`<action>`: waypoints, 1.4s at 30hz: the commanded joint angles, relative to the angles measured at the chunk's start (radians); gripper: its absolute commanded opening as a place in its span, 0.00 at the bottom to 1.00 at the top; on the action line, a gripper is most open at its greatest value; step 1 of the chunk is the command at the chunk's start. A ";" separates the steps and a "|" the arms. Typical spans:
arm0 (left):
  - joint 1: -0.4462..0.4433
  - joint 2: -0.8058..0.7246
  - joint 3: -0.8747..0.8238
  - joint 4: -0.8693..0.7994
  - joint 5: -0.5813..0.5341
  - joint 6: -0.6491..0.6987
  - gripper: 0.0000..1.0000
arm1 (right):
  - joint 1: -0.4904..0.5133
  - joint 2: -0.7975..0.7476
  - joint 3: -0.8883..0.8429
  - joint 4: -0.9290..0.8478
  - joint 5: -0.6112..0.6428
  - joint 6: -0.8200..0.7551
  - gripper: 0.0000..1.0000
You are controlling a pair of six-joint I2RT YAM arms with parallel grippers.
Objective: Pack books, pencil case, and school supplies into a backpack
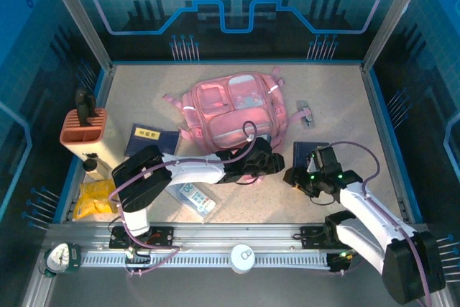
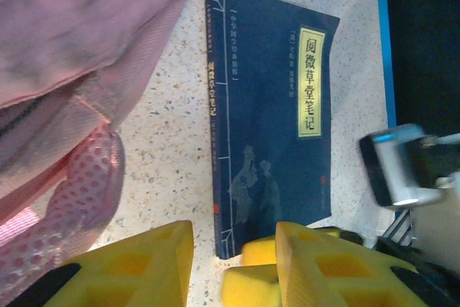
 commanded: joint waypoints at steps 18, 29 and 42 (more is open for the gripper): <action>0.021 0.087 0.086 -0.072 0.008 0.031 0.37 | -0.147 0.091 -0.083 0.131 -0.059 -0.004 0.52; 0.073 0.066 0.029 -0.045 0.041 0.017 0.29 | -0.064 -0.036 0.048 -0.050 0.075 0.006 0.56; 0.029 0.205 0.206 -0.105 0.136 0.074 0.26 | -0.342 -0.003 0.033 -0.178 0.075 -0.129 0.73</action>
